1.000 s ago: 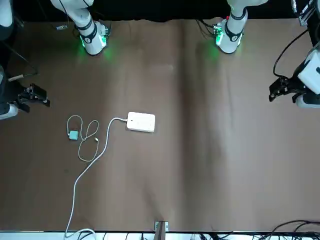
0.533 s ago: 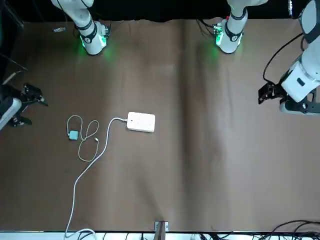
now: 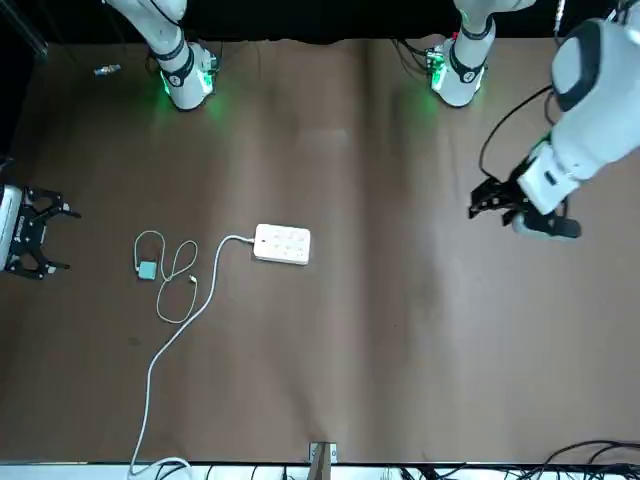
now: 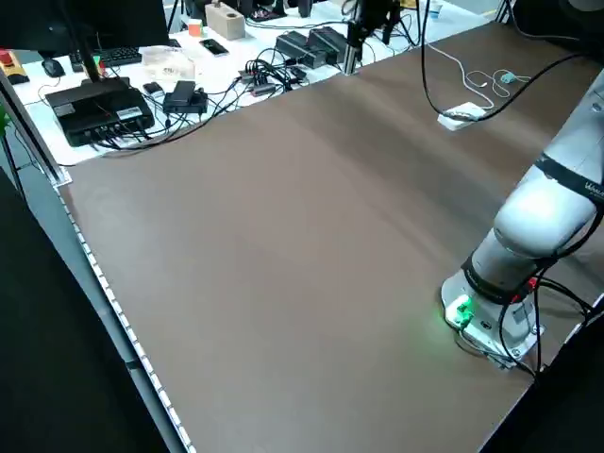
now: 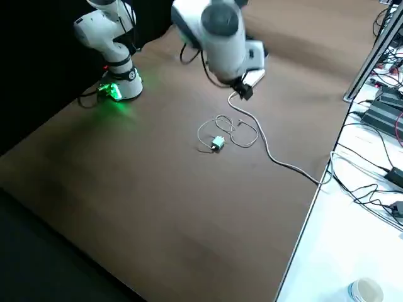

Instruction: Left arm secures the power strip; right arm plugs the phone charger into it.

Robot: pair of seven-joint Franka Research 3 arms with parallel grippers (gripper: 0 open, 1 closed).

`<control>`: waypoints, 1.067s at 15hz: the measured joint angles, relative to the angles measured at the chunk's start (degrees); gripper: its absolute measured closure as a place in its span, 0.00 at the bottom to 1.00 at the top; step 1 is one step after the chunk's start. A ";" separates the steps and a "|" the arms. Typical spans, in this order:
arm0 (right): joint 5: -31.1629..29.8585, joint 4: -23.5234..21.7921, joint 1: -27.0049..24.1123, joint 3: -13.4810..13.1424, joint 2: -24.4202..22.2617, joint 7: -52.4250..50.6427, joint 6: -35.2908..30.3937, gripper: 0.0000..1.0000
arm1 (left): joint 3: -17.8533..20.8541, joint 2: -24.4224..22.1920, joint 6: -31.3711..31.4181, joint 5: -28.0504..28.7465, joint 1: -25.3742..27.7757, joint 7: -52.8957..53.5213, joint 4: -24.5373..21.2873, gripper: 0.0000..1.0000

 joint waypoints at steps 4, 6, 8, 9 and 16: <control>8.96 -0.63 -4.66 0.00 7.50 -15.94 -2.24 0.00 | -3.17 -0.09 5.24 -3.85 -0.06 -1.49 -4.28 0.01; 14.14 -1.00 -6.76 -0.01 12.61 -22.96 -3.14 0.00 | -3.52 -0.07 6.30 -7.69 -0.08 -1.43 -5.25 0.01; 18.32 -1.07 -8.62 -0.02 17.94 -25.95 -4.64 0.00 | -4.33 0.22 7.85 -11.74 -0.07 -0.65 -6.01 0.01; 19.65 -1.01 -9.39 0.00 20.31 -26.88 -4.92 0.00 | -5.27 0.61 9.13 -13.25 -0.06 -0.49 -6.31 0.01; 27.37 -0.92 -10.87 0.19 31.45 -34.24 -5.32 0.00 | -15.43 4.59 22.03 -24.43 -0.41 0.44 -9.40 0.33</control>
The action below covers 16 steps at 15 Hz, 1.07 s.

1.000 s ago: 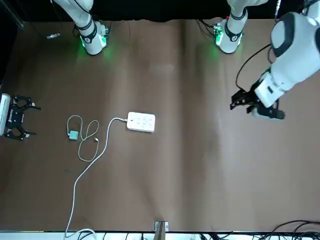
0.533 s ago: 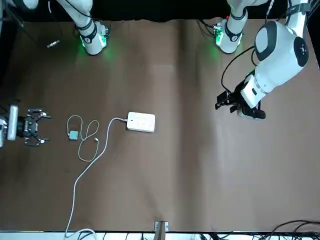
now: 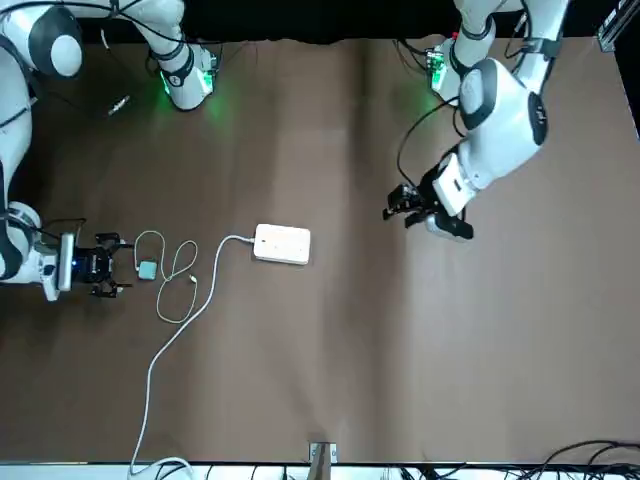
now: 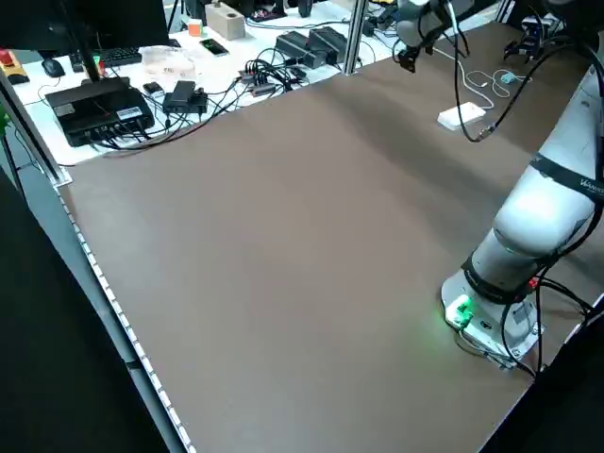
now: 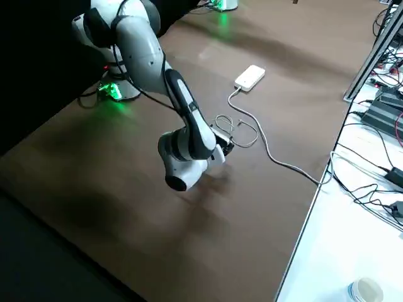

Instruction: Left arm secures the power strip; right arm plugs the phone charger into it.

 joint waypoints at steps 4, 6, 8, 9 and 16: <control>0.46 0.09 -0.12 0.04 2.66 -5.65 0.04 0.00 | -3.68 2.69 3.54 -7.67 -0.02 1.32 -0.81 0.75; 1.37 0.13 -0.21 0.03 3.48 -8.48 0.04 0.00 | -5.61 5.38 6.40 -11.10 -0.01 4.20 -0.80 0.93; 2.21 0.22 -0.22 0.03 4.28 -10.16 0.04 0.00 | -7.55 8.69 10.16 -16.55 -0.02 10.39 -0.75 0.99; 2.36 0.25 -0.22 0.03 4.67 -10.48 0.04 0.00 | -8.45 10.36 11.79 -19.44 -0.02 13.79 -0.72 0.99; 3.36 0.41 -0.69 0.00 6.61 -11.03 1.23 0.03 | -10.76 23.29 18.11 -26.77 -1.86 24.27 4.76 0.99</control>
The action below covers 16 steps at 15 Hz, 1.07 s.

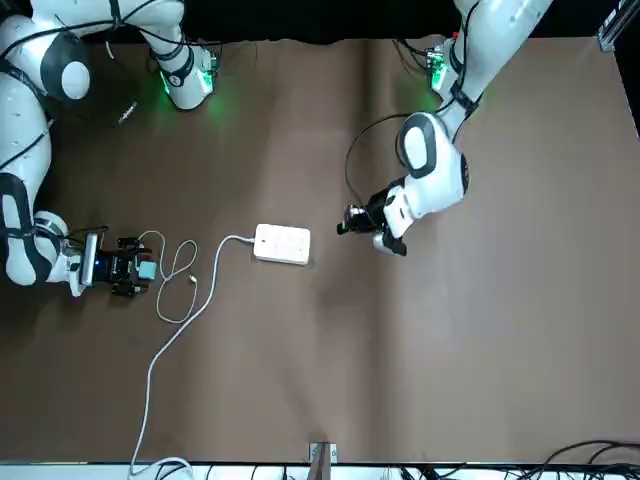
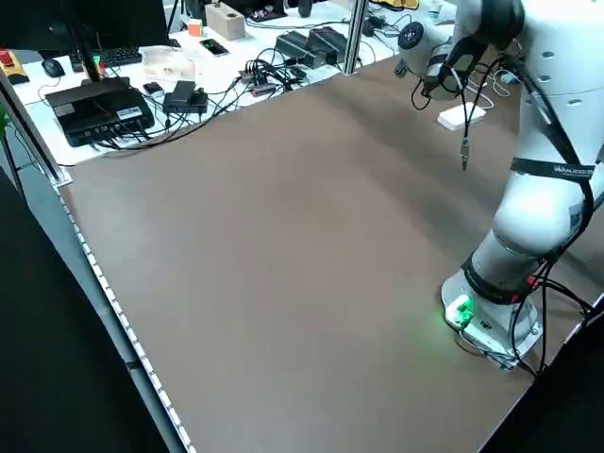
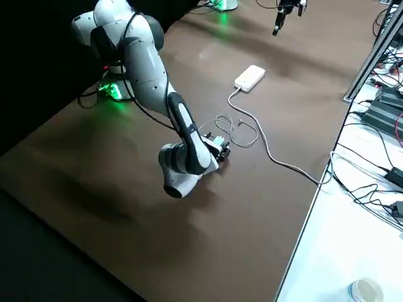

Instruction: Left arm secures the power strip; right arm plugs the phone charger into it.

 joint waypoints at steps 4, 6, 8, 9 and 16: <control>0.96 0.01 -0.35 -0.02 0.72 -0.05 0.21 0.06 | -0.14 9.26 8.29 0.00 -5.84 0.03 6.38 0.99; 1.41 0.02 -0.37 -0.01 0.88 -0.06 0.80 0.07 | -0.18 13.49 12.11 0.00 -9.49 0.04 9.83 0.99; 1.95 0.07 -0.37 0.00 0.91 -0.06 1.22 0.09 | -0.18 16.69 13.77 0.00 -12.08 0.04 12.50 0.99; 2.02 0.10 -0.37 0.01 0.91 -0.06 1.37 0.09 | -0.17 17.95 14.06 0.00 -12.71 0.04 13.52 0.99; 2.05 0.15 -0.37 -0.01 0.92 -0.06 1.41 0.17 | -0.12 24.39 17.10 0.00 -14.89 1.53 17.11 0.99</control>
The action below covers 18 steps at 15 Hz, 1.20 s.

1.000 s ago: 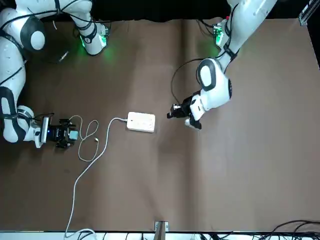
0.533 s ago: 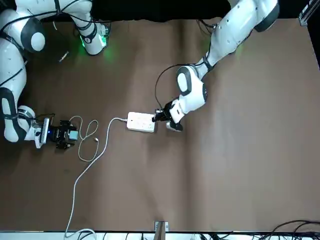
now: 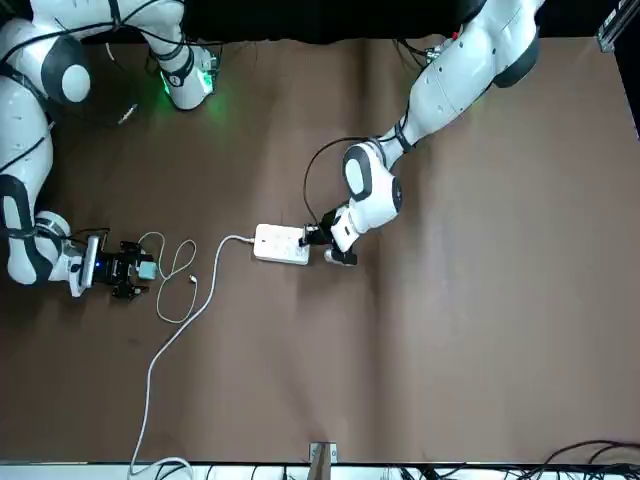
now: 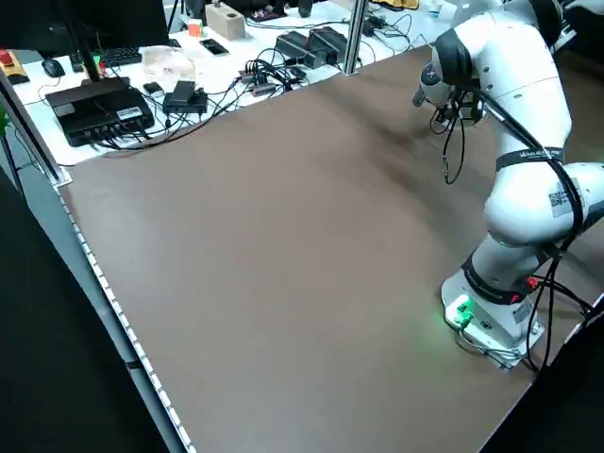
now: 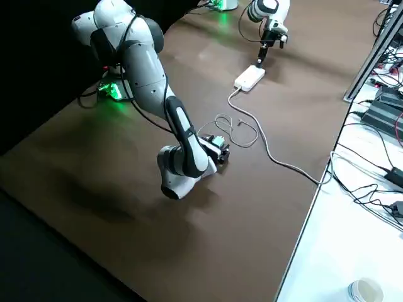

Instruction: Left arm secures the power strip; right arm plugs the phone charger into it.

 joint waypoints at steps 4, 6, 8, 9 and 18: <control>-0.10 0.00 0.00 0.04 0.03 0.00 -0.08 0.16 | -0.03 0.85 2.66 0.00 -1.92 0.01 0.75 0.99; -0.18 0.00 0.00 0.04 0.03 0.00 -0.09 0.16 | -0.03 0.92 2.81 0.00 -2.04 0.01 0.84 0.99; -0.28 0.00 0.00 0.02 0.03 0.00 -0.10 0.19 | -0.03 0.92 2.81 0.00 -2.04 0.01 0.85 0.99; -0.28 0.00 0.00 0.01 0.03 -0.01 -0.10 0.20 | -0.03 0.92 2.81 0.00 -2.04 0.01 0.85 0.99; -0.33 0.01 -0.11 -0.04 0.05 0.00 -0.18 0.44 | -0.02 0.96 2.80 0.00 -2.04 3.42 0.85 0.99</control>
